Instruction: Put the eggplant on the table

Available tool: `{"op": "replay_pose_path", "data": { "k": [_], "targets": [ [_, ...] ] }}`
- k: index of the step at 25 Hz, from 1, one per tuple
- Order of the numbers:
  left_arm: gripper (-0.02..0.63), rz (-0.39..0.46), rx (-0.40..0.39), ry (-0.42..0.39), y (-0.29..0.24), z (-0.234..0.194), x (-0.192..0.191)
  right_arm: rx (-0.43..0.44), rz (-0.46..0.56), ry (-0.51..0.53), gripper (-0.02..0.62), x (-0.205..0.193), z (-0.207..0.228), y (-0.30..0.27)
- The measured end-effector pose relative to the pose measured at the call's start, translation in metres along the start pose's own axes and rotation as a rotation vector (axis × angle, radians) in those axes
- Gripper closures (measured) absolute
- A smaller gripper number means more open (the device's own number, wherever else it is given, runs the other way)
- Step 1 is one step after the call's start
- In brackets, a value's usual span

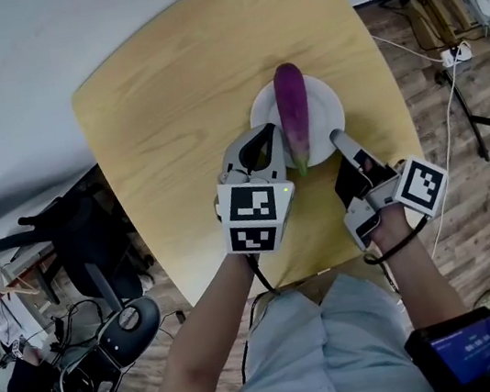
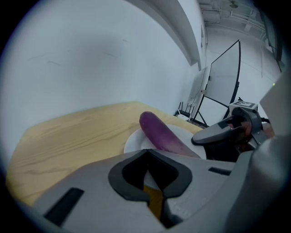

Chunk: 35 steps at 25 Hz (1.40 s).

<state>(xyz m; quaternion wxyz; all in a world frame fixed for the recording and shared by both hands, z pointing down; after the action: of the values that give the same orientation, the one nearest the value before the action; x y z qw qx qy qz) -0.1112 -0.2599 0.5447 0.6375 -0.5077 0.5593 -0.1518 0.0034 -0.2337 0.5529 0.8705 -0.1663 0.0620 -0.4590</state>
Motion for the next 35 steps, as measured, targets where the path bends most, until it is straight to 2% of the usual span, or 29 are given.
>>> {"op": "replay_pose_path", "data": {
  "k": [7, 13, 19, 24, 28, 35],
  "targets": [
    [0.600, 0.011, -0.006, -0.004, 0.000, -0.001, 0.002, -0.064, -0.060, 0.074, 0.579, 0.001, -0.001, -0.003],
    [0.600, 0.029, 0.011, -0.010, 0.003, -0.008, 0.005, -0.114, -0.114, 0.135, 0.502, 0.001, -0.006, -0.006],
    [0.600, 0.043, 0.011, -0.014, 0.008, -0.005, 0.008, -0.274, -0.187, 0.133, 0.436, -0.007, 0.003, 0.001],
    [0.600, 0.064, 0.016, -0.021, 0.018, 0.002, 0.012, -0.277, -0.240, 0.200, 0.390, -0.014, -0.004, 0.001],
    [0.600, 0.085, 0.024, -0.021, 0.027, 0.005, 0.014, -0.303, -0.253, 0.213, 0.388, -0.017, -0.001, 0.009],
    [0.600, 0.140, 0.050, 0.006, 0.050, 0.008, 0.019, -0.294, -0.252, 0.240, 0.388, -0.022, -0.008, 0.021]
  ]
}}
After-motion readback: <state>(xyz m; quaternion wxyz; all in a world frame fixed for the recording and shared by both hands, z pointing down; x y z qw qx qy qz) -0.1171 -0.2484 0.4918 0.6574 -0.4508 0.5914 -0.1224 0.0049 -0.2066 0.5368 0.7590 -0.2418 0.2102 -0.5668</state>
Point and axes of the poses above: the fingertips, and each gripper's own axes: y backward along the fingers, z to its right, x out of its top, the point moved 1 cm from there along y, backward along the fingers, and after that the axes turned 12 degrees about -z, right-handed, at the moved point
